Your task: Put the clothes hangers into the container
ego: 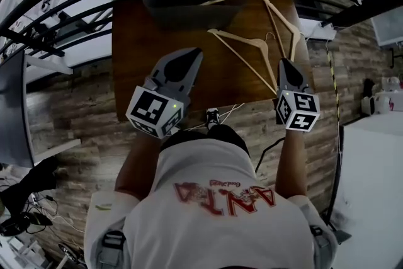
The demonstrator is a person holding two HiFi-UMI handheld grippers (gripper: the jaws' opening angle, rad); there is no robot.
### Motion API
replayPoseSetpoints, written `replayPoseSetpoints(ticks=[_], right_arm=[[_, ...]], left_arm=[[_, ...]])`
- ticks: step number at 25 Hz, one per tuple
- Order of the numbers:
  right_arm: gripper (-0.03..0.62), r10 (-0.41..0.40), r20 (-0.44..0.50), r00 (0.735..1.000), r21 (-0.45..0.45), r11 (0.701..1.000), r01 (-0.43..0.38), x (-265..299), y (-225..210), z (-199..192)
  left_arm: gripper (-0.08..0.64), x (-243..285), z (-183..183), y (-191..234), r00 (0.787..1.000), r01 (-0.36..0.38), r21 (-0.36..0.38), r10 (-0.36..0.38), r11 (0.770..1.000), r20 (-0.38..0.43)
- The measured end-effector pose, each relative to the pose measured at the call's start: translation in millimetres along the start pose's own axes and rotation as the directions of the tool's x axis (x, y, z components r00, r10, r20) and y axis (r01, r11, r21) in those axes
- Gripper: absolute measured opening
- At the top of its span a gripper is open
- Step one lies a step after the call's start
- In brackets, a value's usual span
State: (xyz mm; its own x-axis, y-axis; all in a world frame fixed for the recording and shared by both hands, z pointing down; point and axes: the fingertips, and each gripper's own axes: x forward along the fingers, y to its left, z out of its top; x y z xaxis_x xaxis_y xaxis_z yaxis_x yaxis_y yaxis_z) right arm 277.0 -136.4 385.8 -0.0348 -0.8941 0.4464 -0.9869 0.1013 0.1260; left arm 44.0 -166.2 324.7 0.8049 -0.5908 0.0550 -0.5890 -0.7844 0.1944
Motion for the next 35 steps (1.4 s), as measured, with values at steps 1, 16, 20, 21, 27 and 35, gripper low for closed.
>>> replayPoseSetpoints(ticks=[1, 16, 20, 21, 27, 35], right_arm=[[0.008, -0.014, -0.022, 1.000, 0.008, 1.000, 0.014, 1.8, -12.2, -8.4], [0.146, 0.099, -0.388, 0.916, 0.054, 0.995, -0.085, 99.2, -92.0, -135.6], [0.160, 0.147, -0.490, 0.859, 0.053, 0.989, -0.139, 138.6, -90.8, -173.6], [0.161, 0.156, -0.513, 0.844, 0.052, 0.987, -0.151, 147.1, -89.8, -182.1], [0.161, 0.195, -0.627, 0.754, 0.068, 0.978, -0.197, 178.2, -83.7, -231.8], [0.160, 0.242, -0.665, 0.707, 0.136, 0.970, -0.203, 195.1, -74.0, -261.8]], left_arm=[[0.009, 9.5, -4.0, -3.6, 1.000, 0.009, -0.005, -0.009, 1.000, -0.010], [0.009, 126.3, -65.1, -22.7, 0.989, 0.004, -0.053, -0.012, 0.999, -0.149], [0.009, 135.2, -83.1, -9.0, 0.984, -0.047, -0.070, 0.034, 0.996, -0.174], [0.009, 136.4, -87.0, -4.4, 0.983, -0.060, -0.073, 0.046, 0.996, -0.180], [0.009, 142.4, -103.5, 17.5, 0.973, -0.124, -0.093, 0.103, 0.988, -0.204], [0.009, 142.0, -118.3, 24.8, 0.968, -0.142, -0.123, 0.111, 0.982, -0.227]])
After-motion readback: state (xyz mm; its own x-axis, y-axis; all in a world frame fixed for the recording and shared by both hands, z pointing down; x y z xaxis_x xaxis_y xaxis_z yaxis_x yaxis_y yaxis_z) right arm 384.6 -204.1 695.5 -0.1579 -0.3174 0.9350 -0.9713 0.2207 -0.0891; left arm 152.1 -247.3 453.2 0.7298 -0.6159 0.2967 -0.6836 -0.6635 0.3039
